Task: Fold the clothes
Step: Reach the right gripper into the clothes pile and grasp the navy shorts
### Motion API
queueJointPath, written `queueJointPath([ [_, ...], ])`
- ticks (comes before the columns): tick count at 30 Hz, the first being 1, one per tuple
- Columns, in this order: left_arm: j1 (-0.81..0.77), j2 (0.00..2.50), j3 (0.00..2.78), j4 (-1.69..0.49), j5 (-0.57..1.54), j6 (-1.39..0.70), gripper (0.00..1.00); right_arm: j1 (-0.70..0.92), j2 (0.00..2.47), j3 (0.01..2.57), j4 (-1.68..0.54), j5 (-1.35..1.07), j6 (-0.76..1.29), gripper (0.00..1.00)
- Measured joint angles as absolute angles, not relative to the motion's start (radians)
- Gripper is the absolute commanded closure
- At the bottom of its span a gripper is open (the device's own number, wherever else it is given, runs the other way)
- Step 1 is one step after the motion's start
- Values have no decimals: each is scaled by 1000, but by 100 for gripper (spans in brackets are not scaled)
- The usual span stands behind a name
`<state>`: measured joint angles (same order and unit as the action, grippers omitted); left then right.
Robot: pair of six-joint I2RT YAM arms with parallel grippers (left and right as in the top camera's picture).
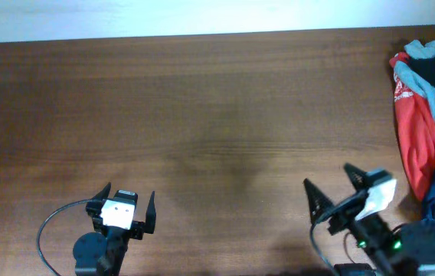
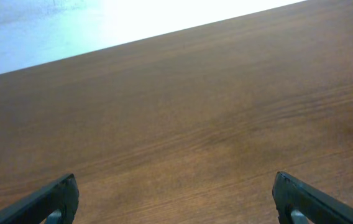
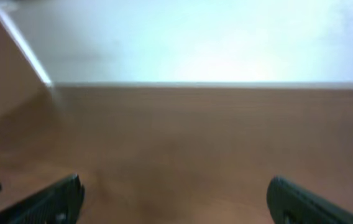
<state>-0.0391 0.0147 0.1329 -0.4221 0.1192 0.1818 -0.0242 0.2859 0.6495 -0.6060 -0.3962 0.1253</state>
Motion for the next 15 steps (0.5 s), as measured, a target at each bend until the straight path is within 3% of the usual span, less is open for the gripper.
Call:
queueJointPath([
  [6,-39,12,129,-421,117,181,1,-24,747,1106,-940,-439,120,1],
  [10,-39,12,129,-422,115,181,1,-24,901,1212,-1022,-456,133,1],
  [15,-39,12,129,-422,115,181,1,-128,1061,1244,-1144,-121,381,1],
])
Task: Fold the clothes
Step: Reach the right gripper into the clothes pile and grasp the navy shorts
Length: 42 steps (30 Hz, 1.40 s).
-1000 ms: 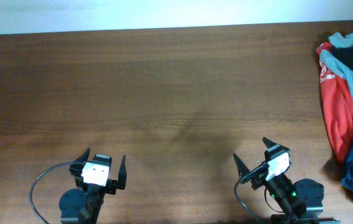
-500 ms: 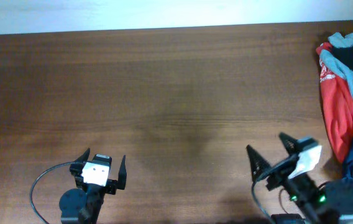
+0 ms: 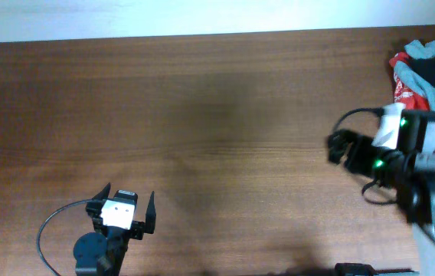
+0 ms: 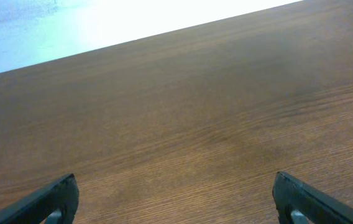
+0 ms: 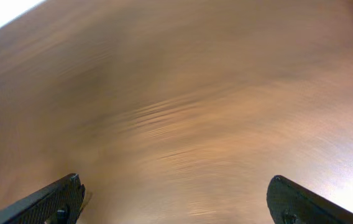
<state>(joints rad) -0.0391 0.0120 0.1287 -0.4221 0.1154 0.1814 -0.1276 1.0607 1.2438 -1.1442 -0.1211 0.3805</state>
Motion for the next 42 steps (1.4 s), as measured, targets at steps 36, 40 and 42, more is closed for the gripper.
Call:
queueJointPath([
  [36,-39,11,129,-422,115,181,1,-906,1788,1256,-1159,135,575,20],
  [40,-39,11,129,-422,115,181,1,-906,1788,1256,-1172,136,563,19],
  [42,-39,11,129,-422,115,181,1,-906,1788,1256,-1162,136,553,18],
])
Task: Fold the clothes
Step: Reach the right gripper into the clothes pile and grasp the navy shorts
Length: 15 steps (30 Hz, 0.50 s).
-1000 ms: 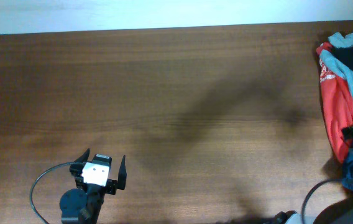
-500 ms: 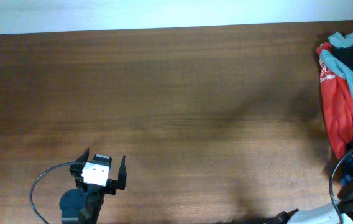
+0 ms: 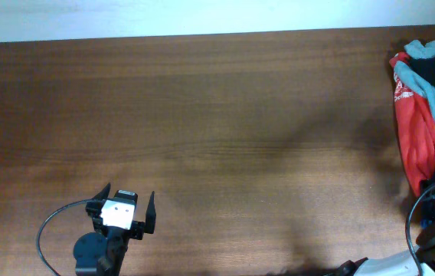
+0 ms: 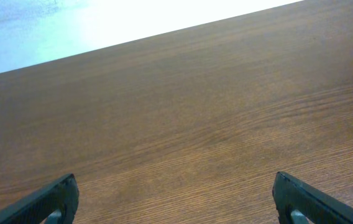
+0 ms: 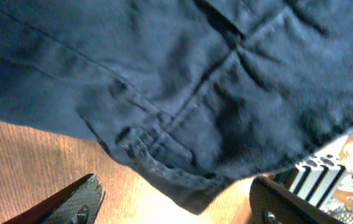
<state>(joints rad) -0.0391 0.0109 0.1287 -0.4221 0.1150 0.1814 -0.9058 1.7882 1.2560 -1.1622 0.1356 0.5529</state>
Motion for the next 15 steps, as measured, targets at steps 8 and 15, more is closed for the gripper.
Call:
queueJointPath([
  [8,-39,11,129,-422,115,181,1,-906,1788,1254,-1108,147,535,96],
  [15,-39,11,129,-422,115,181,1,-906,1776,1253,-1103,118,527,96],
])
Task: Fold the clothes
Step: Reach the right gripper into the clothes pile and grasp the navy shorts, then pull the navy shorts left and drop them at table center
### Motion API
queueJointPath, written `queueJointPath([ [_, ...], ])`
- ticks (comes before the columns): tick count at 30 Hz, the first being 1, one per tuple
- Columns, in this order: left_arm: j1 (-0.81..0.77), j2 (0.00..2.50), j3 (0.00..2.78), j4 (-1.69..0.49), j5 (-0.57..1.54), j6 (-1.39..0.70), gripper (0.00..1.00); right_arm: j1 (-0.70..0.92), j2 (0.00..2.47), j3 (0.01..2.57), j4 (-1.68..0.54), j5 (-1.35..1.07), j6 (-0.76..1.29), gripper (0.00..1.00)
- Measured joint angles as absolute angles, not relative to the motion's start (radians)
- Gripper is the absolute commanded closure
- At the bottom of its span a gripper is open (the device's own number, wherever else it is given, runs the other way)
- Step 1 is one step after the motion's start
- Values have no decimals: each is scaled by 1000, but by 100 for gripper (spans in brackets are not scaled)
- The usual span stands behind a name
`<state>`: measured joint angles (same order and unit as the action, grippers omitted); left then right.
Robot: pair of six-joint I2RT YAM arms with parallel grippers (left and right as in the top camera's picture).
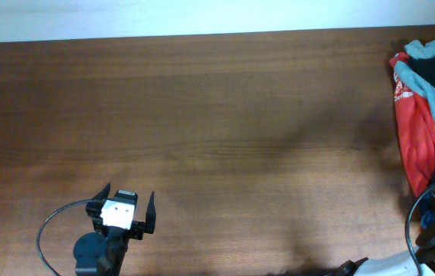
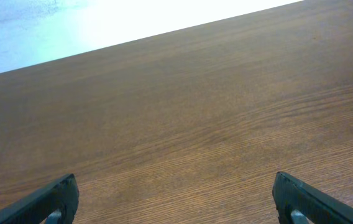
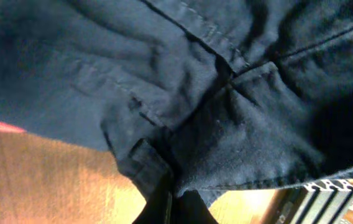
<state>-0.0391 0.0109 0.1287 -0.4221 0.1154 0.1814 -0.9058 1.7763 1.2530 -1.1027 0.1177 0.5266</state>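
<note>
A pile of clothes lies at the table's right edge: a red garment [image 1: 417, 134], a light-blue one [image 1: 430, 96], a black one and a dark blue denim garment nearest the front. In the right wrist view the dark blue denim garment [image 3: 226, 118] fills the frame, and my right gripper [image 3: 173, 202] is shut on its hemmed edge. The overhead view shows only the right arm at the bottom right corner. My left gripper [image 1: 129, 195] rests open at the front left, nothing between its fingers [image 2: 58, 199].
The brown wooden table [image 1: 217, 115] runs wide between the two arms. A black cable [image 1: 49, 226] loops beside the left arm's base. A white wall borders the far edge. A striped surface [image 3: 325, 199] shows under the denim's edge.
My right gripper stood open with its fingers spread on either side of the dark blue denim's edge; now it is shut on that edge and closer to the cloth. The left arm has not moved.
My right gripper was open at the table's front right, beside the pile. Then it was higher, near the pile's red garment. Then it was down at the front right corner, open over the dark blue denim, and now it grips that denim. The left gripper stayed open throughout.
</note>
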Motion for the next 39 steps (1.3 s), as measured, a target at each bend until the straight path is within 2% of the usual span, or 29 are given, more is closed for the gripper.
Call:
queueJointPath([
  [4,-39,11,129,-422,115,181,1,-905,1680,1253,-1097,16,509,96],
  [10,-39,11,129,-422,115,181,1,-845,1345,1336,-1095,-266,446,96],
  [13,-39,11,129,-422,115,181,1,-739,1203,1388,-1074,-339,437,96],
  [15,-39,11,129,-422,115,181,1,-593,1092,1409,-1042,-387,434,96],
  [19,-39,11,129,-422,115,181,1,-337,1022,1411,-1015,-398,457,96],
  [24,-39,11,129,-422,115,181,1,-41,1095,1406,-963,-321,529,96],
  [29,-39,11,129,-422,115,181,1,233,1304,1404,-809,-267,588,96],
  [35,-39,11,129,-422,115,181,1,450,1536,1401,-631,-255,606,96],
  [39,-39,11,129,-422,115,181,1,541,1620,1399,-602,-247,598,96],
])
